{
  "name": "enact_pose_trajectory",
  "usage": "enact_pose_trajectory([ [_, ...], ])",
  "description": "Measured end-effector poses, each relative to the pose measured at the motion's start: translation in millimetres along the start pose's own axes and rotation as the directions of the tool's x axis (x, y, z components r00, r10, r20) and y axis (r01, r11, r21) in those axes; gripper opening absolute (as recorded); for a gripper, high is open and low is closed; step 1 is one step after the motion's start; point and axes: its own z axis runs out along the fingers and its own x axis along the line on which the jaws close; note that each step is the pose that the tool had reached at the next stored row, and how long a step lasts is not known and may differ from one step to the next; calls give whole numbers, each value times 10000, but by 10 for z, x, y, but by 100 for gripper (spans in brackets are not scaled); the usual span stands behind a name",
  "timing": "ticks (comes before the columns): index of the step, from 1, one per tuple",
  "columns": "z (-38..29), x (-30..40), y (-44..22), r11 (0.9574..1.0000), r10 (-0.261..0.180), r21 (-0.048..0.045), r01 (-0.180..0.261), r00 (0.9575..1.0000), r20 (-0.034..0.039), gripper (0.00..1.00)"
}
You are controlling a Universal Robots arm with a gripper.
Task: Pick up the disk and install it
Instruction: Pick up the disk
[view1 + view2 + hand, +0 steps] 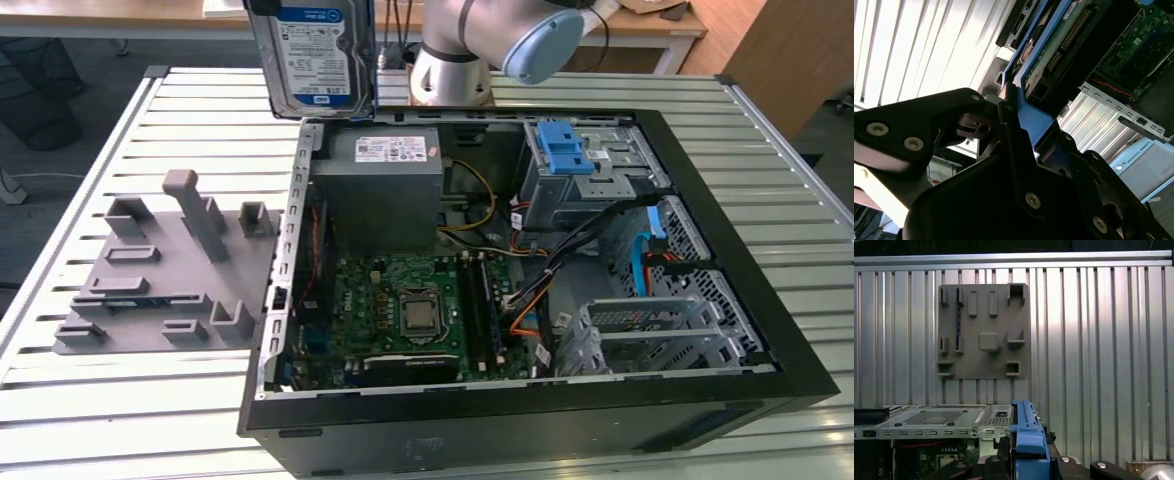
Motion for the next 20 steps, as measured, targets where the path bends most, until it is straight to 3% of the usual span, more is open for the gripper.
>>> enact_pose_trajectory([
  [1, -1, -6, -182, 10000, 0, 0, 0, 10000, 0, 36],
  [2, -2, -8, -250, 10000, 0, -1, 0, 10000, 0, 36],
  [20, -1, -10, -306, 10000, 0, 0, 0, 10000, 0, 36],
])
